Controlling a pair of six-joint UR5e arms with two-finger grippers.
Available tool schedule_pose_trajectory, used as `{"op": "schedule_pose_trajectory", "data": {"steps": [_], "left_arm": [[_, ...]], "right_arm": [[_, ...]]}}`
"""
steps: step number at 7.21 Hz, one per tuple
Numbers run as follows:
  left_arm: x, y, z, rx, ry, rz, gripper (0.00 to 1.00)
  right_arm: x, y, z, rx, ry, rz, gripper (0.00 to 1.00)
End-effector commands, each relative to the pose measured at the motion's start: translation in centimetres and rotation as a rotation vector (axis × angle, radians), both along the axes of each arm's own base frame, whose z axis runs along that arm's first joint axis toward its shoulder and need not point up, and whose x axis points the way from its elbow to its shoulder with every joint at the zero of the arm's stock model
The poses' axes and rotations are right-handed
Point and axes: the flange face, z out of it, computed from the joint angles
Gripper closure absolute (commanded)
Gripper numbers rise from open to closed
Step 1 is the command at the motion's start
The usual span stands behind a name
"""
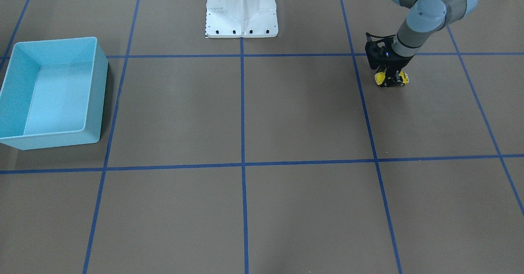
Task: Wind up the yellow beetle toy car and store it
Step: 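Press the car down and drag it backward with the left gripper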
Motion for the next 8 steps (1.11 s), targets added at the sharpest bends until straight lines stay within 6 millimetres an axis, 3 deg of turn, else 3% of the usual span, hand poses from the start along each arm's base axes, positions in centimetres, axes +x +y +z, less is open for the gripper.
{"op": "schedule_pose_trajectory", "data": {"steps": [1, 4, 8], "left_arm": [[-0.3, 0.0, -0.5, 0.013, 0.023, -0.003, 1.0], [-0.5, 0.2, -1.6, 0.058, 0.108, 0.003, 1.0], [-1.8, 1.8, -0.9, 0.055, 0.208, 0.045, 1.0]], "right_arm": [[0.0, 0.2, 0.2, -0.004, 0.0, 0.0, 0.0], [0.0, 0.2, 0.3, -0.006, 0.0, 0.0, 0.0], [0.1, 0.2, 0.5, -0.006, 0.016, 0.001, 0.0]]}}
